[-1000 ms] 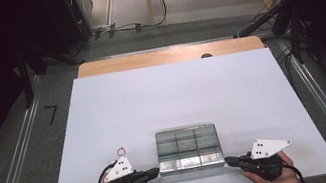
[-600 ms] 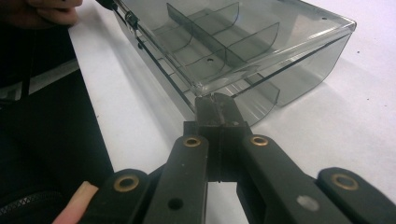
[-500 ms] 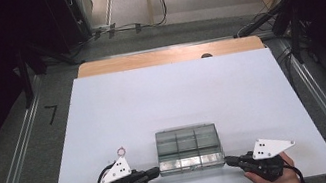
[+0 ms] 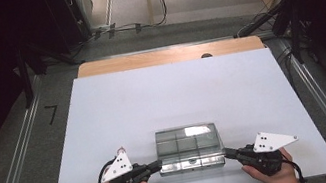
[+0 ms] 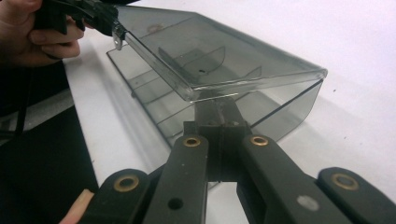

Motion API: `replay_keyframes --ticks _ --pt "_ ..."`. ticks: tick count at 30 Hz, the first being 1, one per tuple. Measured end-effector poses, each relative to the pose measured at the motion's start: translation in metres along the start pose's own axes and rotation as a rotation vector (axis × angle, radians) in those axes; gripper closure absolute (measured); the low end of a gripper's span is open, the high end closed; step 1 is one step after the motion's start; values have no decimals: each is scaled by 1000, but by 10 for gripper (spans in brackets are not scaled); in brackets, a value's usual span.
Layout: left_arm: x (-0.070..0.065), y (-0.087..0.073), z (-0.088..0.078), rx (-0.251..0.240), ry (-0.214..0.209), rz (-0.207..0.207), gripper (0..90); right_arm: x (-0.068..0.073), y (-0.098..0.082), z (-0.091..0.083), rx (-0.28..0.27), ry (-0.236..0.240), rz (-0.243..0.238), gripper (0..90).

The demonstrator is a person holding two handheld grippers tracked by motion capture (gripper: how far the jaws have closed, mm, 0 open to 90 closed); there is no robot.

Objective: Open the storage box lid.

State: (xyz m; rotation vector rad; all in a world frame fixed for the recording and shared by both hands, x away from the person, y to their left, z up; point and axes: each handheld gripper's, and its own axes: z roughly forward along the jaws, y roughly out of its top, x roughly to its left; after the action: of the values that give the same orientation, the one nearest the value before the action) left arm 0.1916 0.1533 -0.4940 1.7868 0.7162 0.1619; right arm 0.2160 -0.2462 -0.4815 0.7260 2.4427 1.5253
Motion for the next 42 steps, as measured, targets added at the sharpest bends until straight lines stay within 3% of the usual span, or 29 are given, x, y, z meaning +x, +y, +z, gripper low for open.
replay_keyframes --ticks 14,18,25,29,34,42 --pt "8 23 2 -29 26 18 894 -6 25 0 -46 -11 -7 887" --pt "10 25 -2 -45 16 -9 884 -7 34 0 -47 -36 -27 886" --pt "9 27 -8 -49 44 -2 649 -11 44 1 -55 -47 -33 886" --pt "11 31 -7 -38 72 5 438 -14 48 1 -63 -50 -28 886" --pt "18 36 -6 -58 102 -24 276 -17 55 1 -66 -52 -26 886" --pt "32 45 5 -41 133 -59 0 -21 65 3 -72 -57 -29 886"
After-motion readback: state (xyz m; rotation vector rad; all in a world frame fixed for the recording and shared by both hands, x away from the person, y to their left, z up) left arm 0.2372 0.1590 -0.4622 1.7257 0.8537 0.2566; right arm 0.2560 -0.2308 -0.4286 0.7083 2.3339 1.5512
